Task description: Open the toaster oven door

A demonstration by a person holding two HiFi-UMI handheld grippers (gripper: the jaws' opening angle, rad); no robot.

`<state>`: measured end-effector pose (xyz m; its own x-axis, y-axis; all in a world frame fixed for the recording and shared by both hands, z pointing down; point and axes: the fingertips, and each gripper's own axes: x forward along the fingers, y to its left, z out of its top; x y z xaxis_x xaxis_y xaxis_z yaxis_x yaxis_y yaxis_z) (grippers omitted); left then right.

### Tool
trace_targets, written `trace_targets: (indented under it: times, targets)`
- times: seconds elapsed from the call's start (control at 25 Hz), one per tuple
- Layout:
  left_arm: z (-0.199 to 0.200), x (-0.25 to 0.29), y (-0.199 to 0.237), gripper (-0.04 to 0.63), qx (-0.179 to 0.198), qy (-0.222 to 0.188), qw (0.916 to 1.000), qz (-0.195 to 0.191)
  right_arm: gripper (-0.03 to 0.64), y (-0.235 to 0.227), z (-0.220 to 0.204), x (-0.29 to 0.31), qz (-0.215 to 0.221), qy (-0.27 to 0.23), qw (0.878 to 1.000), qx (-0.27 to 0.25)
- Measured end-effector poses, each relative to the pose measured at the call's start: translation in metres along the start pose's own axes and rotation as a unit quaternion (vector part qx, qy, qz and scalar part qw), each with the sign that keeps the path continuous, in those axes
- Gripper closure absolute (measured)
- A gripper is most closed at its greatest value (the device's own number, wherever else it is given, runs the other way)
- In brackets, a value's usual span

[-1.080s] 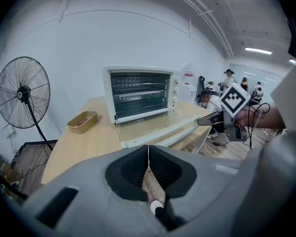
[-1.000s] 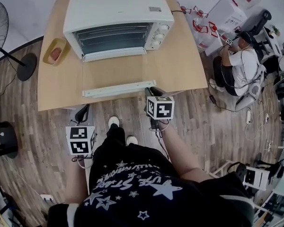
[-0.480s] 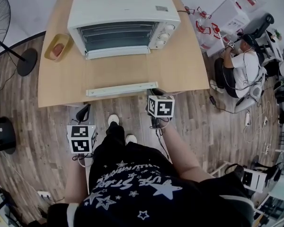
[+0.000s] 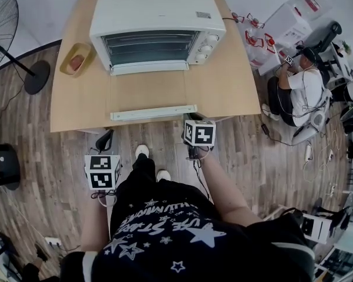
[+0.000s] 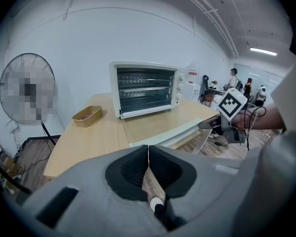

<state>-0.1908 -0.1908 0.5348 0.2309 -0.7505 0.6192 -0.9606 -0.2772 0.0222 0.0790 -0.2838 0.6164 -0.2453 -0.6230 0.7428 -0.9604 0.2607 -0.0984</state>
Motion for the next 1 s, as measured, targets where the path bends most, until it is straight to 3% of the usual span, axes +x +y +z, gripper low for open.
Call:
trace_targets:
  times: [0.76,1.0]
  targets:
    - [-0.008,-0.05,-0.068,0.574,0.004,-0.032,0.9992,0.021,0.549,-0.027,-0.001,-0.097,0.056,-0.085,0.995,0.024]
    - [-0.011,-0.055,-0.091,0.574,0.021,-0.033,0.9992,0.009,0.609,-0.028,0.002,-0.131,0.065,-0.125,0.99,0.022]
